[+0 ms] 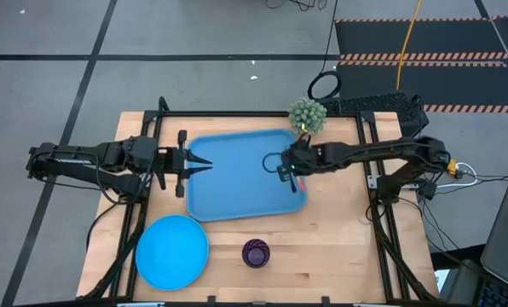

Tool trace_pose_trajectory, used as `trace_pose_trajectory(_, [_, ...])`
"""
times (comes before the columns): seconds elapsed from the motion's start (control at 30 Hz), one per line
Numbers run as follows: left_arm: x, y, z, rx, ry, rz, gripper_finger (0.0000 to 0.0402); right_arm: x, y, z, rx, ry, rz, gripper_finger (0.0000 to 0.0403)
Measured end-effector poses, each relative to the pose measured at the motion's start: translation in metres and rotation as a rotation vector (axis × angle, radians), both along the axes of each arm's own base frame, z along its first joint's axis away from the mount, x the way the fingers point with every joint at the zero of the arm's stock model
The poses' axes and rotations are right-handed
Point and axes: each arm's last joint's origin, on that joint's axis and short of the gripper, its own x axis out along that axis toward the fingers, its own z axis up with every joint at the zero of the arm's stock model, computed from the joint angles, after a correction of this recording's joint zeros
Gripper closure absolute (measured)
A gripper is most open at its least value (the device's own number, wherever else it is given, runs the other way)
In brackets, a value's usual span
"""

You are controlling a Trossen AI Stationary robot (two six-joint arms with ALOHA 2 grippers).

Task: Pick and place plate/cup/fork/spoon on tray
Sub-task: Put the orange fork onto the left side of the black spoon on the tray

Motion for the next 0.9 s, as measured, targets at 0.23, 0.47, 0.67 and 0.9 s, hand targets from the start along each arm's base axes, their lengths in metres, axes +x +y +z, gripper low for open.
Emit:
trace_pose_trajectory(0.23, [0.0, 0.0, 0.0, 0.0, 0.001, 0.0, 0.0346, 0.023, -0.02, -0.03, 0.107, -0.022, 0.04, 0.0403])
trace_pose_trajectory(0.47, [0.0, 0.0, 0.0, 0.0, 0.004, 0.0, 0.0346, 0.041, -0.023, -0.059, 0.177, 0.006, 0.051, 0.0403])
trace_pose_trajectory(0.67, [0.0, 0.0, -0.001, 0.0, 0.01, 0.001, 0.0346, 0.047, -0.025, -0.062, 0.186, 0.015, 0.024, 0.0403])
trace_pose_trajectory(0.9, [0.0, 0.0, -0.001, -0.006, 0.011, 0.003, 0.0346, 0.039, -0.025, -0.065, 0.22, 0.088, -0.052, 0.0403])
